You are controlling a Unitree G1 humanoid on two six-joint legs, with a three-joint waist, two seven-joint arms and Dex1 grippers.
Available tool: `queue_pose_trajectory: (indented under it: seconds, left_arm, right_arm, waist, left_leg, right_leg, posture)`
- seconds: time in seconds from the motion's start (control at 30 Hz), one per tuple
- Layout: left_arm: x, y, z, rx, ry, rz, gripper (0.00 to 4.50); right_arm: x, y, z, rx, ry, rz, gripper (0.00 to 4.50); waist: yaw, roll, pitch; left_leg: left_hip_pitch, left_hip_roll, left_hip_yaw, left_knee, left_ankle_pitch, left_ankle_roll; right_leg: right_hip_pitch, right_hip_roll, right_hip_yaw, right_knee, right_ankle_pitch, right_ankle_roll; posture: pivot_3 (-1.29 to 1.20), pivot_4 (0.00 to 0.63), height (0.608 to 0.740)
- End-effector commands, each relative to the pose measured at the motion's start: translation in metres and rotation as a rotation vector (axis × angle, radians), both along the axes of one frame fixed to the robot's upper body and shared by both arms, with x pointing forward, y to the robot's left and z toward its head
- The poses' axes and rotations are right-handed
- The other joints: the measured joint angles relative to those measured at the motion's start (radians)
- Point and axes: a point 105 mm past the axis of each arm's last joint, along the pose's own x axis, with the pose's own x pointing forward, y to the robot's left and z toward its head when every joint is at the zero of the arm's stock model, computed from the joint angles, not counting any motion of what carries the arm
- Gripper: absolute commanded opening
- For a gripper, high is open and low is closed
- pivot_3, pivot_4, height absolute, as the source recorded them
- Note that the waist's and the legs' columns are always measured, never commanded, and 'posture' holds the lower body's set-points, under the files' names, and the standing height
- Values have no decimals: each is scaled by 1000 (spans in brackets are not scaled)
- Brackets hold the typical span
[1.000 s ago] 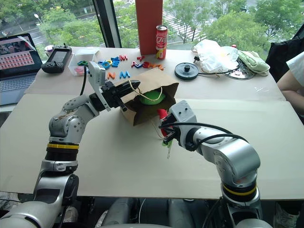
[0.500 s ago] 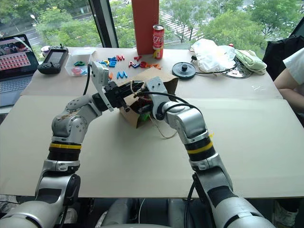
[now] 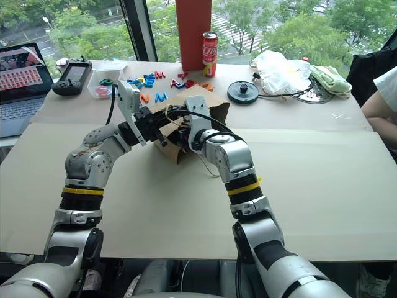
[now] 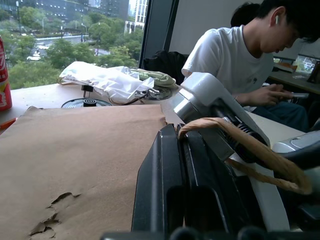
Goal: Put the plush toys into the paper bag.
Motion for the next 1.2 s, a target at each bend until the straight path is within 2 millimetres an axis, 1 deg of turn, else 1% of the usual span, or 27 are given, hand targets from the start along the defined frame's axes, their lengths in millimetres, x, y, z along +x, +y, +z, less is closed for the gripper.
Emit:
queue_pose_trajectory:
  seconds: [0.03, 0.2, 0.27, 0.33, 0.4, 0.5, 0.6, 0.77, 0.83, 0.9, 0.93, 1.17, 1.2]
  left_arm:
    - [-5, -1, 17, -12, -73, -4, 78]
    - [-5, 1, 15, -13, -71, 1, 78]
    - [-4, 1, 15, -13, -70, 3, 78]
    - [-4, 1, 15, -15, -68, 5, 78]
    - [-3, 1, 15, -17, -67, 6, 78]
    - [-3, 1, 15, -18, -67, 4, 78]
    - [-2, 1, 16, -19, -69, 3, 78]
    - [-3, 1, 19, -21, -73, 1, 78]
    - [-3, 1, 19, -21, -74, 1, 78]
    - [-3, 2, 19, -20, -75, 3, 78]
    - [-3, 2, 19, -19, -75, 4, 78]
    - [-4, 3, 19, -19, -76, 11, 78]
    - [-4, 4, 19, -19, -76, 12, 78]
  right_arm:
    - [-8, -9, 18, 4, -58, 16, 4120]
    - [-25, -30, 20, -20, -61, 8, 4120]
    - [-33, -40, 18, -40, -57, 1, 4120]
    - [-42, -49, 9, -71, -40, -9, 4120]
    - [-48, -54, -4, -109, -13, -14, 4120]
    - [-52, -55, -28, -167, 32, -17, 4120]
    - [-54, -52, -43, -195, 59, -15, 4120]
    - [-50, -52, -64, -239, 86, -28, 4120]
    - [-51, -50, -68, -233, 89, -18, 4120]
    - [-52, -47, -70, -230, 90, -2, 3619]
    - [-52, -46, -70, -223, 91, 0, 3467]
    - [-51, -46, -73, -221, 92, 2, 1011]
    - [-51, -46, -73, -221, 93, 3, 736]
  waist:
    - [0, 0, 0]
    - [1, 0, 0]
    - [1, 0, 0]
    - [1, 0, 0]
    - [2, 0, 0]
    - [-1, 0, 0]
    - [-6, 0, 0]
    - [-4, 0, 0]
    - [-2, 0, 0]
    - [-3, 0, 0]
    - [-3, 0, 0]
    - [-5, 0, 0]
    - [-5, 0, 0]
  left_leg:
    - [0, 0, 0, 0, 0, 0]
    - [0, 0, 0, 0, 0, 0]
    - [0, 0, 0, 0, 0, 0]
    - [0, 0, 0, 0, 0, 0]
    - [0, 0, 0, 0, 0, 0]
    - [0, -1, 0, 0, 0, 0]
    - [1, -1, 0, 0, 0, 0]
    - [1, -1, 0, 0, 0, 0]
    - [1, -1, 0, 0, 0, 0]
    - [1, -1, 0, 0, 0, 0]
    - [2, -1, 0, 0, 0, 0]
    - [2, -1, 0, 0, 0, 0]
    - [2, -1, 0, 0, 0, 0]
  right_leg:
    - [0, 0, 0, 0, 0, 0]
    - [0, 0, 0, 0, 0, 0]
    - [0, 0, 0, -1, 0, 0]
    - [0, 0, 0, -1, 0, 0]
    - [0, 0, 0, 0, 0, 0]
    - [0, 0, 0, -2, 0, 0]
    - [0, 1, 1, -5, 0, 0]
    - [0, 1, 1, -5, 0, 0]
    - [0, 1, 1, -5, 0, 0]
    - [1, 1, 1, -5, 0, 0]
    - [1, 1, 1, -5, 0, 0]
    - [1, 2, 1, -5, 0, 0]
    - [1, 1, 1, -5, 0, 0]
  posture:
    - [0, 150, 739]
    - [0, 150, 739]
    - [0, 150, 739]
    - [0, 150, 739]
    - [0, 150, 739]
    - [0, 150, 739]
    - [0, 150, 739]
    - [0, 150, 739]
    - [0, 150, 739]
    - [0, 150, 739]
    - [0, 150, 739]
    - [0, 150, 739]
    - [0, 150, 739]
